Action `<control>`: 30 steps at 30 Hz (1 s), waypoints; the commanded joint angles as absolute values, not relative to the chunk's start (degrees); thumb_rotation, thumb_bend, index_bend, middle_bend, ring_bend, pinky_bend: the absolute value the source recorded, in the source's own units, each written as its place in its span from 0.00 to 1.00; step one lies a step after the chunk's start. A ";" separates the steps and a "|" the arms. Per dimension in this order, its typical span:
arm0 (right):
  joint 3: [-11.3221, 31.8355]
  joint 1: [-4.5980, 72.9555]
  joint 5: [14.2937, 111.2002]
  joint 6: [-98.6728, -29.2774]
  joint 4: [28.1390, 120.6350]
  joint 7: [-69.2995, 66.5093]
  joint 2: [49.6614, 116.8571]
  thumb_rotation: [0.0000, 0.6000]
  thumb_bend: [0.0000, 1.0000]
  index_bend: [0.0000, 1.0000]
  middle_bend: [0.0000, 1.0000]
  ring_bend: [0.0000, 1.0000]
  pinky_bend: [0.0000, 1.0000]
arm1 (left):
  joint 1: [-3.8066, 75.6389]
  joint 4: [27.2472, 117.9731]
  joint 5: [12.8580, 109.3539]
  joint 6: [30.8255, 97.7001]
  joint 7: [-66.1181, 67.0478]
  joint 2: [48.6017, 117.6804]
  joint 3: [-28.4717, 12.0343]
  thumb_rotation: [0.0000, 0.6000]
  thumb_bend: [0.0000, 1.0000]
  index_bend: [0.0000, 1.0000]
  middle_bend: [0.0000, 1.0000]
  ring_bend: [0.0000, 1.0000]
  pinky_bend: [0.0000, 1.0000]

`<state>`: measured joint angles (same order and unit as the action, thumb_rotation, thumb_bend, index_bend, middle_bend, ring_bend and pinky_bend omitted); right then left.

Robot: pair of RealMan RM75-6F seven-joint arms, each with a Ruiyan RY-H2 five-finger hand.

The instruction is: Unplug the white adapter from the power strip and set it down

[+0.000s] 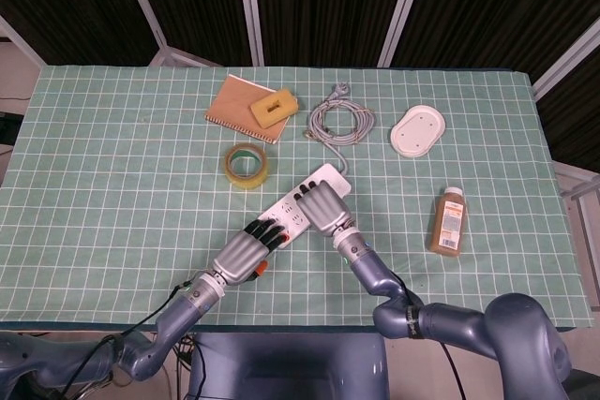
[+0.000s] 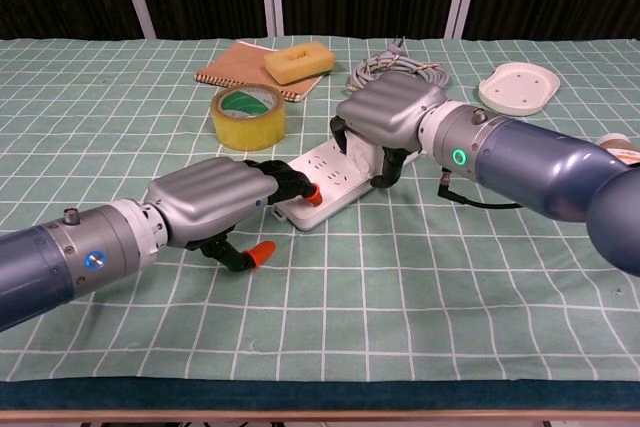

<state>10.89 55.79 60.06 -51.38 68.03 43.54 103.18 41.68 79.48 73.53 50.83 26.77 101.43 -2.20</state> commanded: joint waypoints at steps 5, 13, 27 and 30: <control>11.03 55.67 60.29 -52.11 68.86 43.39 102.58 1.00 0.81 0.59 0.45 0.43 0.68 | 41.68 79.87 73.51 50.93 27.13 101.38 -1.96 1.00 0.46 0.18 0.15 0.06 0.20; 11.06 55.42 59.95 -52.68 70.11 43.73 101.44 1.00 0.82 0.63 0.47 0.45 0.54 | 41.75 80.47 73.31 51.06 27.65 101.38 -1.88 1.00 0.46 0.18 0.15 0.06 0.21; 10.72 55.22 59.46 -53.95 73.08 45.72 100.05 1.00 0.82 0.66 0.49 0.46 0.55 | 41.61 80.93 72.65 51.19 27.63 101.25 -1.92 1.00 0.46 0.18 0.15 0.06 0.22; 10.15 54.93 59.53 -54.30 73.77 46.11 99.94 1.00 0.82 0.66 0.49 0.46 0.55 | 41.71 80.86 72.39 51.07 27.55 101.42 -2.10 1.00 0.46 0.18 0.15 0.06 0.22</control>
<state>10.24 55.00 59.51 -54.22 73.68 46.04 99.97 41.71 80.86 72.40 51.08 27.56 101.42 -2.10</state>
